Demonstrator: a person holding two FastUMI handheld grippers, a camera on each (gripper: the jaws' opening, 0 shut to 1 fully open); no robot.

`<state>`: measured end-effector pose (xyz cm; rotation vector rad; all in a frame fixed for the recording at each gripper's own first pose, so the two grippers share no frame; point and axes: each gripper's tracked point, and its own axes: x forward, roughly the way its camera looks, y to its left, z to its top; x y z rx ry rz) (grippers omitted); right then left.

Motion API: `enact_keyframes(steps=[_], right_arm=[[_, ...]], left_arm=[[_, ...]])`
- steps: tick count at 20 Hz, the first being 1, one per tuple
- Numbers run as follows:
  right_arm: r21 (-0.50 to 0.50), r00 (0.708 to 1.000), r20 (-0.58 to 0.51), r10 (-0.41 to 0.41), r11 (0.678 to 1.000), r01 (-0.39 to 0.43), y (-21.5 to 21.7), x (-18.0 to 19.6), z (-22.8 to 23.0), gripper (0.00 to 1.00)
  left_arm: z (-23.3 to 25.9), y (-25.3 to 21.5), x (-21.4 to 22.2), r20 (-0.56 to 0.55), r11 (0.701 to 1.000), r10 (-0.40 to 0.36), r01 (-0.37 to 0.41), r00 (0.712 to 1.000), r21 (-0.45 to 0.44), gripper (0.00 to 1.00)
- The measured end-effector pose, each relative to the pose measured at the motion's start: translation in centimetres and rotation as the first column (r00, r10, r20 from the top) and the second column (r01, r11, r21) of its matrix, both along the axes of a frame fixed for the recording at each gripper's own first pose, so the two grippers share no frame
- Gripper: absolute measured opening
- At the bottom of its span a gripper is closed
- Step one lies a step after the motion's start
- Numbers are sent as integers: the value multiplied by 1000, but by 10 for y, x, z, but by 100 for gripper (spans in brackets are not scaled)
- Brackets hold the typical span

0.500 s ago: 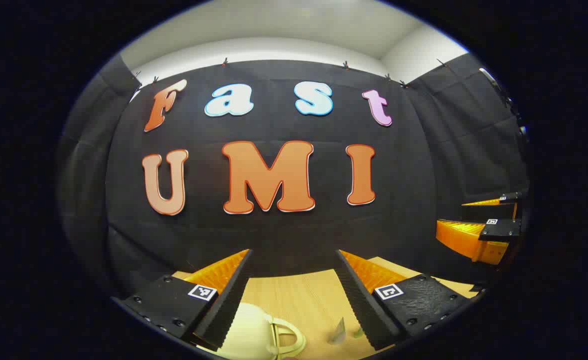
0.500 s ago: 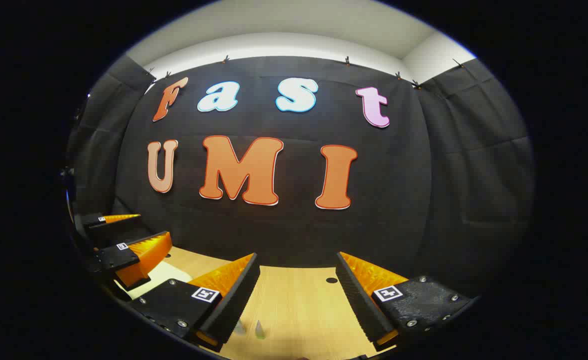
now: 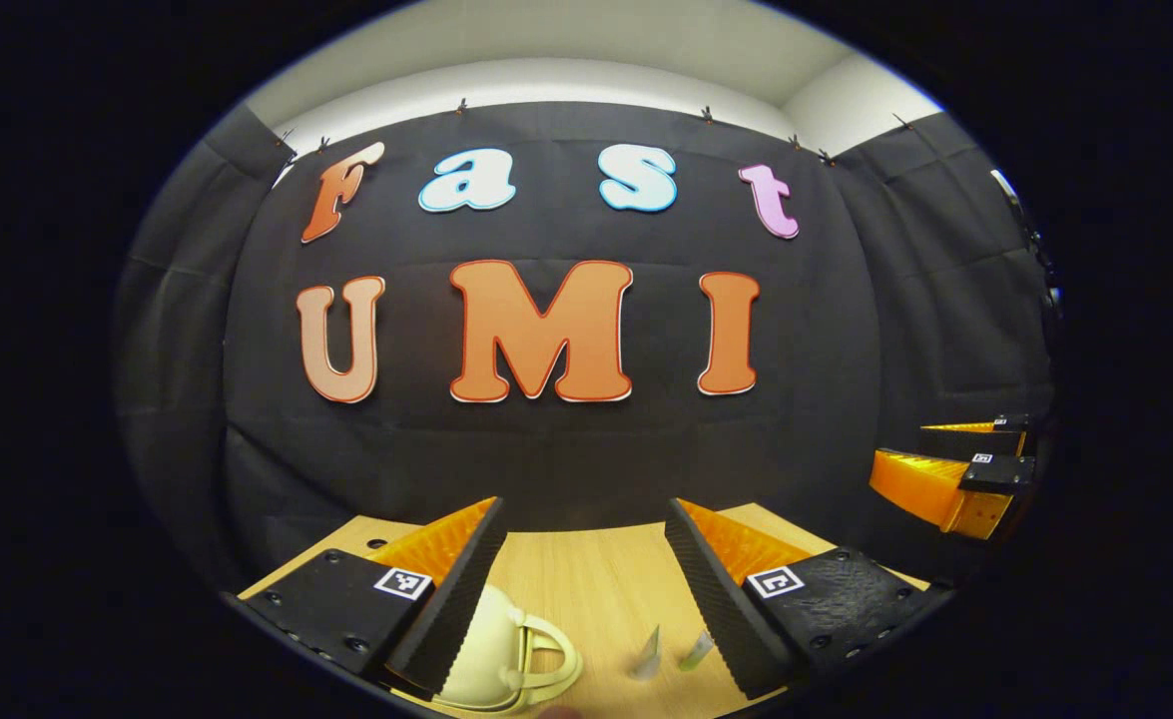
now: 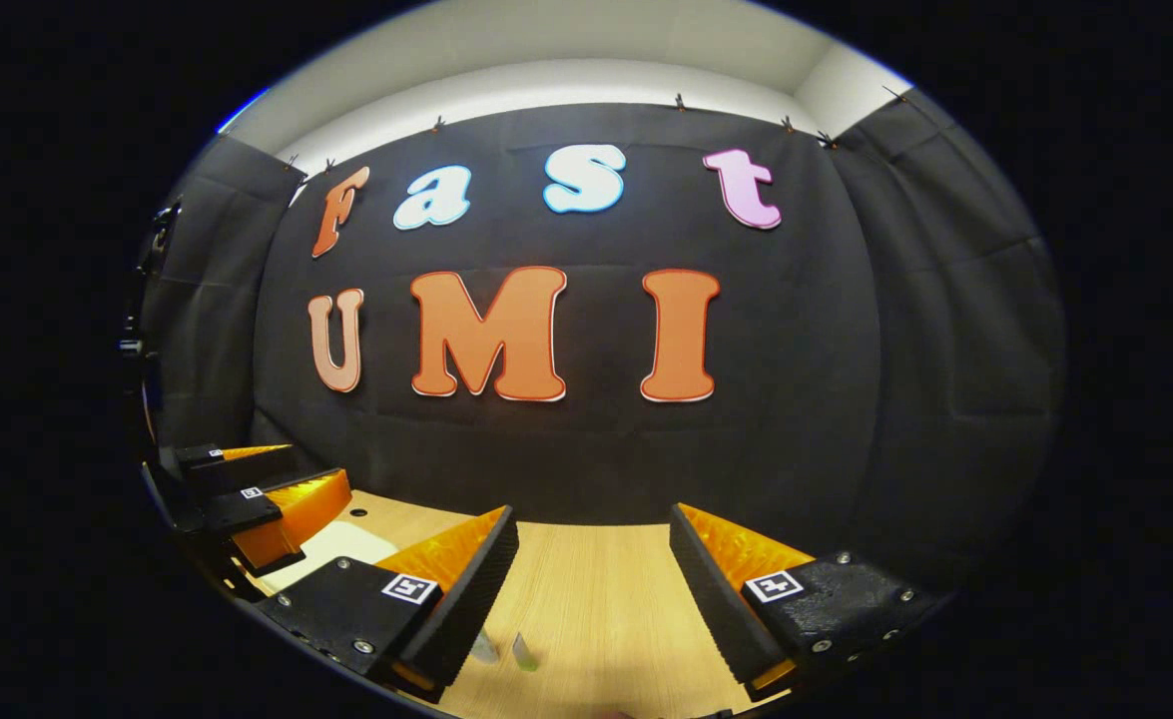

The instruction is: First open the suitcase, pack the skin care products into it, and then close the suitcase.

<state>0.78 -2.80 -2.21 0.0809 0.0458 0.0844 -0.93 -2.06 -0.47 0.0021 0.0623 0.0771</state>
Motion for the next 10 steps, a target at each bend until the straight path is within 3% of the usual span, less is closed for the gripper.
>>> enact_keyframes(steps=[6,10], right_arm=[[-67,997,55,-51,996,55,-19,4,3,96],[-57,992,114,-54,997,61,-15,2,16,96]], left_arm=[[13,-11,-11,53,1000,23,-23,998,6,100],[15,-17,-12,76,1000,13,-14,997,10,99]])
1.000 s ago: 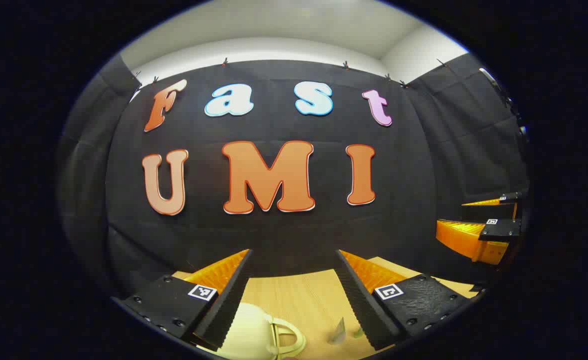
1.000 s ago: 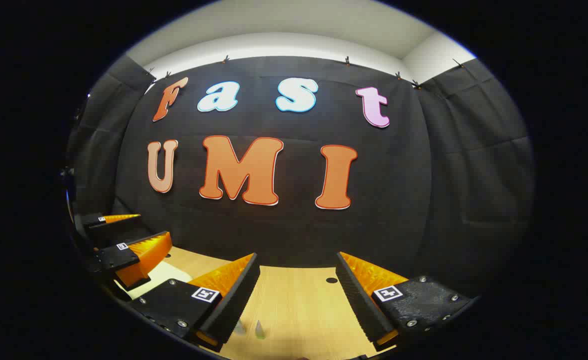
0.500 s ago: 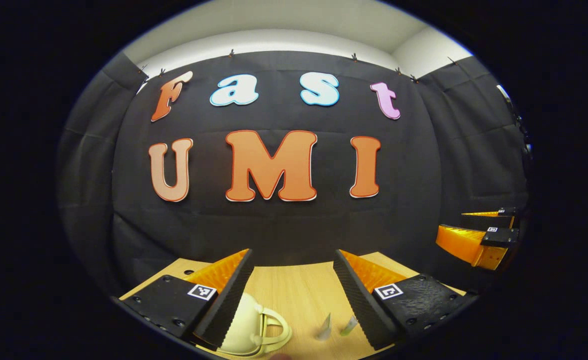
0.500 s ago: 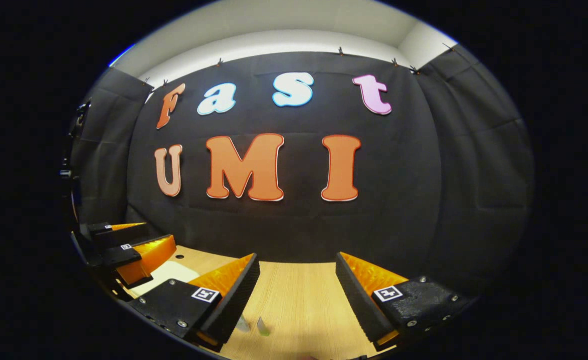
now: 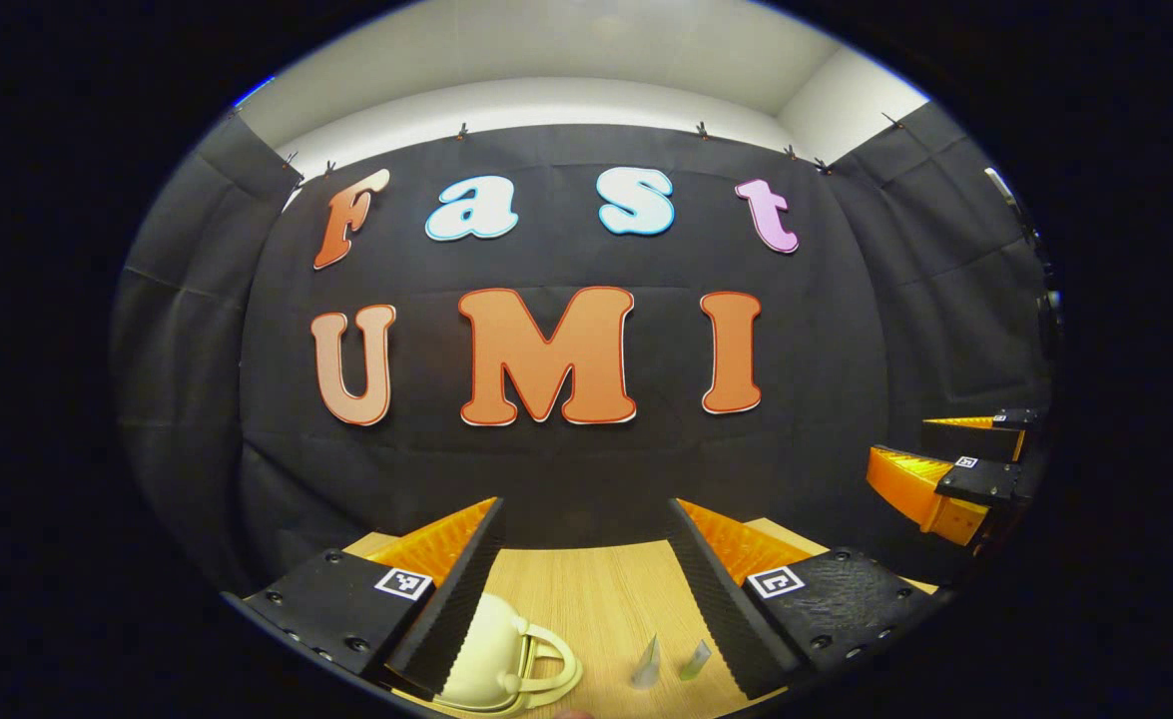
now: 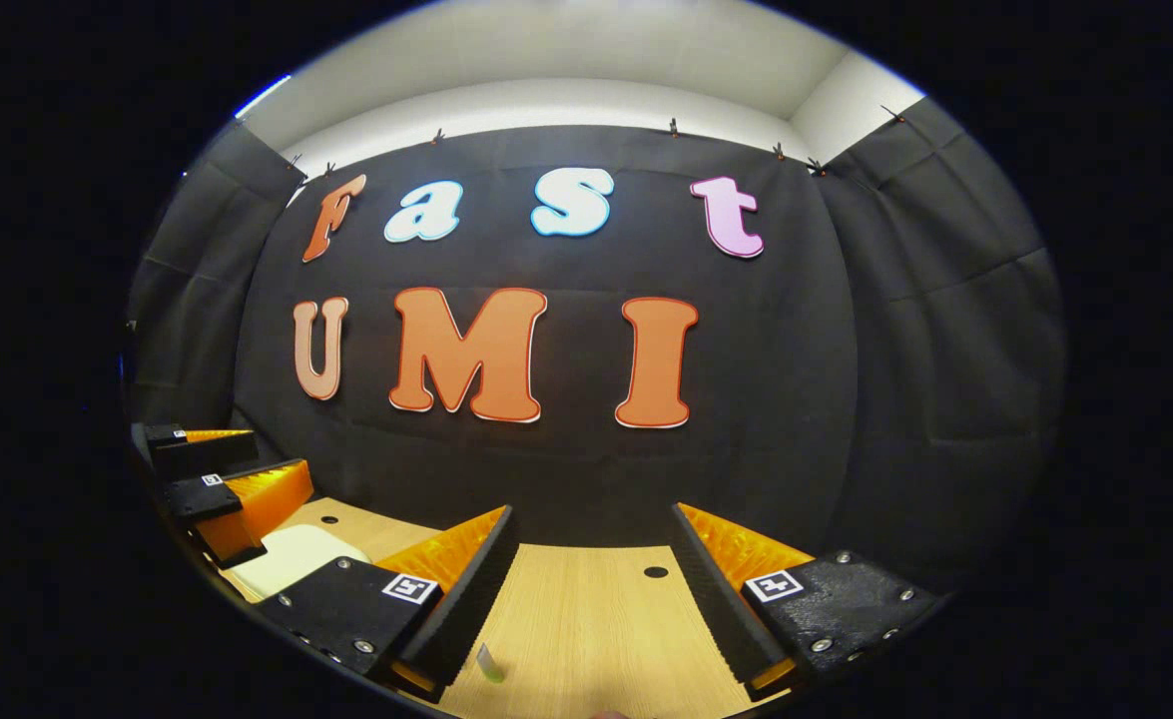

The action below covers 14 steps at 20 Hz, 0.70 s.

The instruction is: First open the suitcase, pack the skin care products into it, and then close the suitcase.

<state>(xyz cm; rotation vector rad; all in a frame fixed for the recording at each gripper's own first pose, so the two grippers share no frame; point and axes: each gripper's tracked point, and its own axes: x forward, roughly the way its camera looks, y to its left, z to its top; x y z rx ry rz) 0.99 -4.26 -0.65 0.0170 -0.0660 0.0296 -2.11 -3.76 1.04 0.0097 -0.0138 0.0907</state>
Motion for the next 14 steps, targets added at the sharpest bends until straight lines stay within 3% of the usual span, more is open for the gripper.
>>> enact_keyframes(steps=[3,4,8,14], right_arm=[[-15,1000,-20,6,1000,-6,-1,-1,-9,96],[-15,1000,-27,6,1000,-7,-3,-2,-12,92],[-36,999,-50,0,999,-2,-13,0,-21,96],[-82,998,-56,-22,997,17,-39,5,-26,96]], left_arm=[[-13,1,6,-37,999,-3,5,999,34,99],[-22,3,7,-58,998,-5,8,998,55,99],[-70,12,3,-166,982,17,14,986,188,98],[-160,16,4,-337,900,19,131,941,416,100]])
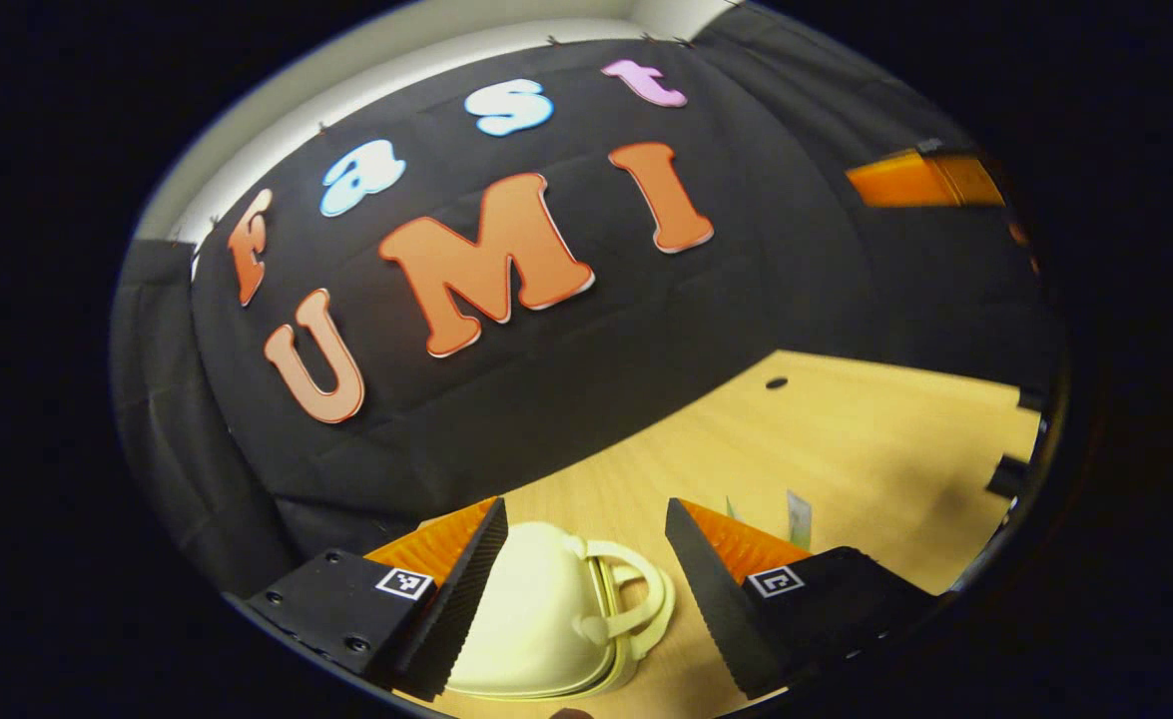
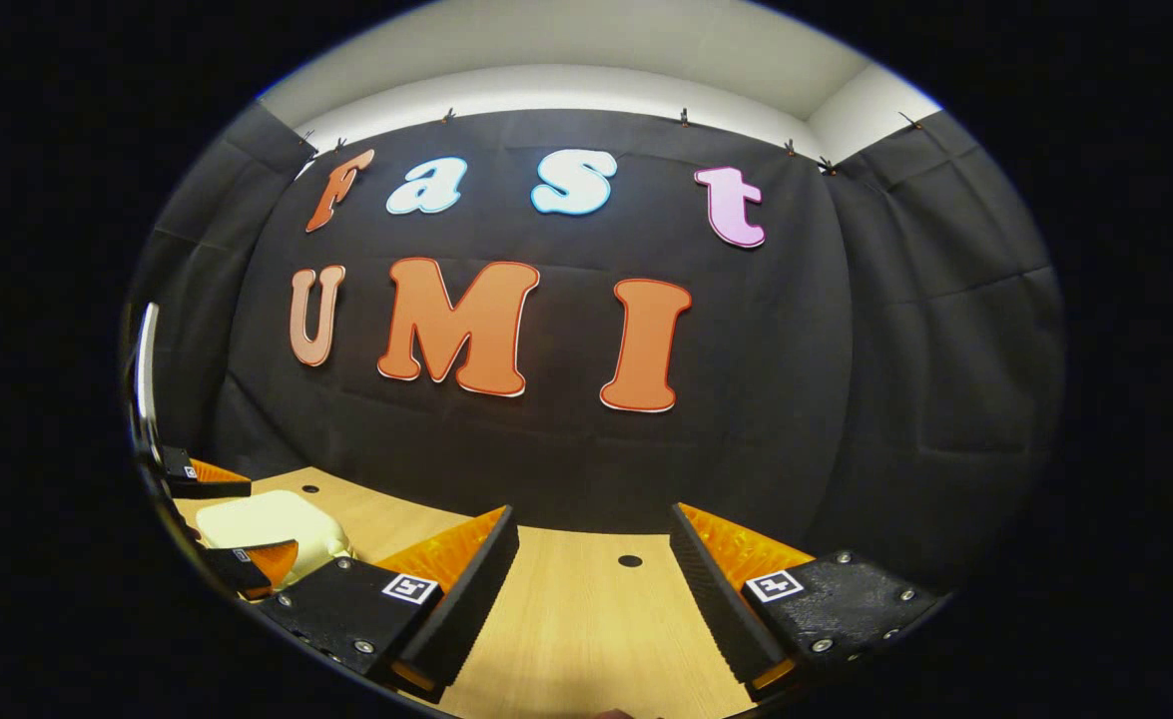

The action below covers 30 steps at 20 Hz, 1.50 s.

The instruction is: First open the suitcase, pack the skin care products into it, and then close the suitcase.

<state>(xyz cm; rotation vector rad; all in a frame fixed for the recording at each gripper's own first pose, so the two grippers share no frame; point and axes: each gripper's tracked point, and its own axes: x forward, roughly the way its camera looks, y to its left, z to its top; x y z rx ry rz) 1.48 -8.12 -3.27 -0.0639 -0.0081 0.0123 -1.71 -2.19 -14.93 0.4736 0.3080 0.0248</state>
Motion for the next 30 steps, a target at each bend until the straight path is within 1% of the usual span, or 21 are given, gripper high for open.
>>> enact_keyframes(steps=[1,2,5,7,10,13,17,18,19,21,23,24,25,26,27,28,29,30], right_arm=[[-7,1000,-4,1,1000,-1,-3,0,-2,96],[-13,1000,-10,4,1000,-4,-6,1,-4,96],[-28,1000,-22,10,1000,-11,-16,-1,-10,96],[-40,1000,-28,14,999,-15,-21,-1,-12,96],[-47,999,-36,19,999,-21,-29,-2,-16,96],[-56,999,-48,20,998,-23,-39,-3,-21,95],[-60,998,-53,25,998,-28,-47,-2,-23,95],[-62,998,-51,28,998,-31,-48,-2,-23,95],[-65,998,-57,30,997,-34,-49,-2,-26,95],[-67,996,-79,39,997,-44,-49,-2,-34,95],[-75,995,-84,53,995,-59,-47,-6,-35,96],[-82,995,-82,59,994,-66,-46,-8,-35,95],[-87,995,-81,65,994,-72,-46,-8,-36,96],[-91,994,-80,73,993,-80,-45,-10,-35,95],[-92,994,-79,77,992,-84,-44,-10,-35,95],[-92,993,-83,84,992,-92,-44,-10,-36,95],[-93,992,-86,87,991,-95,-41,-11,-37,95],[-93,992,-87,87,991,-95,-39,-10,-37,95]], left_arm=[[-12,2,2,-23,999,-5,6,1000,40,98],[-24,5,3,-45,997,-8,12,999,79,99],[-58,6,5,-126,982,-35,58,991,181,97],[-85,8,5,-171,966,-37,79,985,245,98],[-110,13,5,-230,937,-27,105,973,333,98],[-133,21,6,-267,897,-18,134,964,421,97],[-157,23,13,-309,827,-12,183,951,532,97],[-160,23,17,-318,807,-10,195,948,557,91],[-167,23,19,-339,797,-6,209,941,566,87],[-178,24,27,-357,794,16,205,934,572,83],[-181,27,31,-376,792,45,196,926,579,51],[-182,27,34,-365,790,50,187,930,584,35],[-178,25,35,-363,794,49,185,931,579,21],[-171,27,33,-348,806,47,170,936,568,20],[-166,27,33,-337,826,45,155,940,543,18],[-141,22,13,-305,833,37,140,952,535,15],[-138,29,40,-266,837,47,107,963,537,7],[-125,34,34,-253,857,48,90,966,508,5]])
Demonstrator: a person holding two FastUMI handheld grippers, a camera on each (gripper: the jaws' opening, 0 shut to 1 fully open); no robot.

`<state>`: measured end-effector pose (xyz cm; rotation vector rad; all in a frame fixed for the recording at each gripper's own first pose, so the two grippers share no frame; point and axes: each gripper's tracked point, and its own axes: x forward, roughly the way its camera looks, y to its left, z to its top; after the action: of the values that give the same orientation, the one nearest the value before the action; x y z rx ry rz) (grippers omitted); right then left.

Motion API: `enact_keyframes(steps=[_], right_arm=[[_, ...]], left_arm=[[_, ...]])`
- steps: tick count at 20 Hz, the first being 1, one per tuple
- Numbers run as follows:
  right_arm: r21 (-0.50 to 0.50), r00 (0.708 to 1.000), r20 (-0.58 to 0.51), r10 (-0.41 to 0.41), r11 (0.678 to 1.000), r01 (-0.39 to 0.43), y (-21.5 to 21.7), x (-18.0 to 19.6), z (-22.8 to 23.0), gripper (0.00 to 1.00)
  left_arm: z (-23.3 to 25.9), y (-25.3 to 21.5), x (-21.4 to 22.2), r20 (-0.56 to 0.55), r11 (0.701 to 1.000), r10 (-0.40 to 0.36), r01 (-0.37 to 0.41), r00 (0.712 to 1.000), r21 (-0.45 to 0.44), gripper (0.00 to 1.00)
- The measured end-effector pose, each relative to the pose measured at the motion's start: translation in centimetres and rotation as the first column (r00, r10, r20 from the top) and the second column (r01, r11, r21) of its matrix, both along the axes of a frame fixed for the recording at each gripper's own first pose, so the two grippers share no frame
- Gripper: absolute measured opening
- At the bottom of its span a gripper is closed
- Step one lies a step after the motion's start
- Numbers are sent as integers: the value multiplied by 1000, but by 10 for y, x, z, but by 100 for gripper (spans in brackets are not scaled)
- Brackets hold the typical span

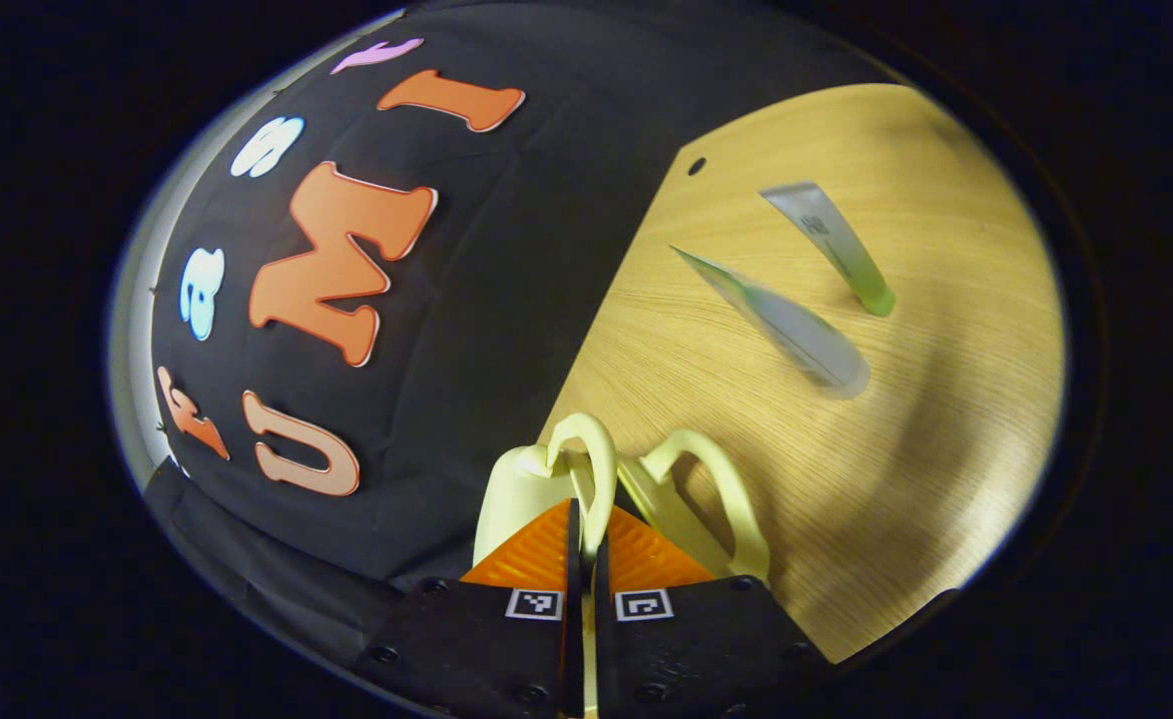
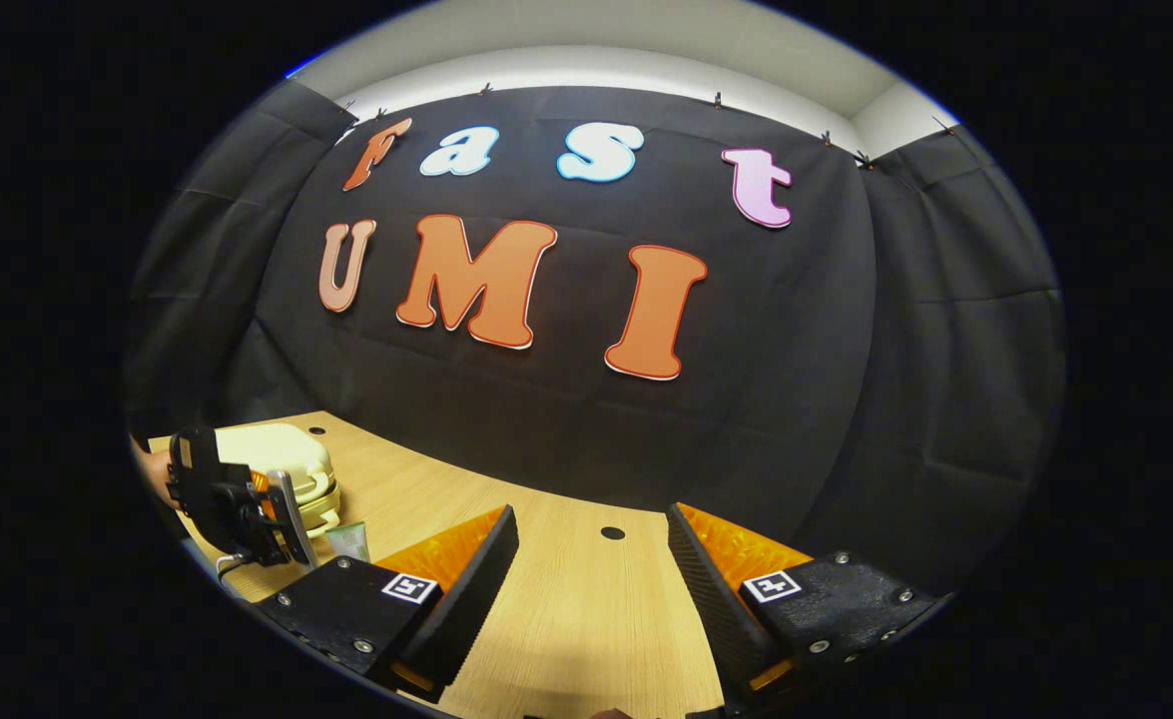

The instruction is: First open the suitcase, pack the skin care products into it, and then close the suitcase.

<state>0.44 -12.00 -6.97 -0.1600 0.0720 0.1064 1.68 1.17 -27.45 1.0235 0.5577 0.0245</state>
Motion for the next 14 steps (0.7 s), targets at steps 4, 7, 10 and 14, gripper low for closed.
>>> enact_keyframes(steps=[4,7,10,14], right_arm=[[-5,1000,-11,-20,1000,20,22,-2,-1,95],[3,999,-36,-28,1000,28,52,-1,-3,95],[4,999,-40,-29,1000,29,89,3,0,95],[-1,998,-56,-35,999,35,135,11,1,95]], left_arm=[[49,27,-2,70,985,52,-39,996,-171,5],[88,58,-9,123,947,101,-57,987,-316,5],[122,96,-13,182,889,168,-70,969,-452,5],[150,166,-20,229,782,295,-97,928,-615,5]])
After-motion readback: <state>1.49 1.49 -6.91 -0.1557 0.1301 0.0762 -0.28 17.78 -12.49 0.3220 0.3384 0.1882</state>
